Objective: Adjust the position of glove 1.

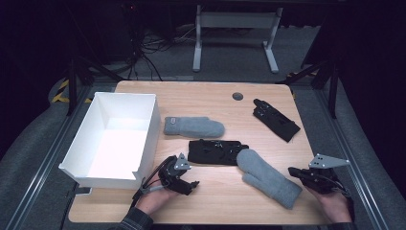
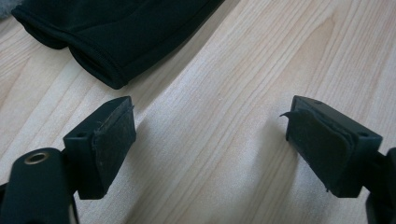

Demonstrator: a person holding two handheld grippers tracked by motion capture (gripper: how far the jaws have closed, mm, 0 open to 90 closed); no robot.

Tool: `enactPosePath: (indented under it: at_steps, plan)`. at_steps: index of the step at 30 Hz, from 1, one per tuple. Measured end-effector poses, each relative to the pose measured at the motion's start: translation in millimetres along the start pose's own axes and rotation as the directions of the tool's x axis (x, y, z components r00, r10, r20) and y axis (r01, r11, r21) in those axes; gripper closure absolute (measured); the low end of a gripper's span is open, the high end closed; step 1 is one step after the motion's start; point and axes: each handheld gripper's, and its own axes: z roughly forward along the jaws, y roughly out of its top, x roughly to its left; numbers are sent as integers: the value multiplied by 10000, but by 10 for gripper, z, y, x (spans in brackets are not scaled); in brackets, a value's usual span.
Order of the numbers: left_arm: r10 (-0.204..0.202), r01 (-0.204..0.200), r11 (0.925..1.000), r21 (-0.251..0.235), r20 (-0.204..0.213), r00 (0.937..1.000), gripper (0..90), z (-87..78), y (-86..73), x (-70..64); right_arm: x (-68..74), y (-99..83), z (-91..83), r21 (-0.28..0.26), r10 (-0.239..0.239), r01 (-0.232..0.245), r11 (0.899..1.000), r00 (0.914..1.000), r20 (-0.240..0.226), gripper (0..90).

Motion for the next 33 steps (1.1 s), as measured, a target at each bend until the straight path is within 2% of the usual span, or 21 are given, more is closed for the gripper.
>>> enactPosePath:
  at_steps: [3, 6, 13, 16, 18, 19, 21, 23, 25, 26, 27, 29, 33]
  plan:
    - [27, -27, 10000, -17, 20, 10000, 175, 1, -1, 3, -38, -59, 29, 509, 8, -8, 9987, 10000, 14, 900]
    - [33, -33, 10000, -34, 30, 10000, 174, 1, -4, 5, 0, -117, 48, 986, -106, 132, 9950, 9996, -266, 900]
    - [10, -10, 10000, -10, 6, 10000, 180, -2, 3, 1, 193, -143, 57, 1185, -514, 639, 9909, 9930, -1064, 900]
    - [-29, 31, 9999, 134, -146, 9999, 215, -24, 19, -11, 254, -138, 69, 1192, -623, 786, 9898, 9888, -1353, 900]
    - [81, -77, 9999, 112, -362, 9993, 306, -53, 43, -50, 304, -133, 79, 1207, -716, 910, 9885, 9851, -1563, 900]
    - [76, -76, 10000, 9, -401, 9992, 391, -68, 61, -75, 331, -129, 89, 1176, -769, 975, 9883, 9827, -1687, 900]
    - [-142, 141, 9998, -113, -143, 9998, 542, -87, 141, -106, 373, -116, 109, 1187, -859, 1092, 9869, 9787, -1867, 900]
    - [-269, 281, 9990, -362, 343, 9990, 698, -69, 228, -134, 399, -104, 125, 1193, -903, 1154, 9861, 9761, -1976, 900]
    - [-264, 279, 9991, -313, 483, 9985, 844, -50, 280, -153, 407, -97, 142, 1200, -964, 1225, 9852, 9744, -2031, 900]
    - [-128, 150, 9994, -311, 720, 9973, 844, -5, 354, -193, 407, -97, 142, 1200, -964, 1225, 9852, 9744, -2031, 900]
    - [-44, 73, 9995, -292, 982, 9952, 898, 47, 414, -225, 410, -93, 156, 1239, -946, 1222, 9847, 9735, -2082, 900]
    - [146, -125, 9998, -159, 1407, 9900, 898, 172, 526, -299, 408, -93, 160, 1230, -951, 1227, 9848, 9732, -2093, 900]
    - [551, -529, 9985, -168, 1875, 9807, 898, 400, 738, -452, 412, -94, 168, 1233, -930, 1214, 9849, 9723, -2145, 900]
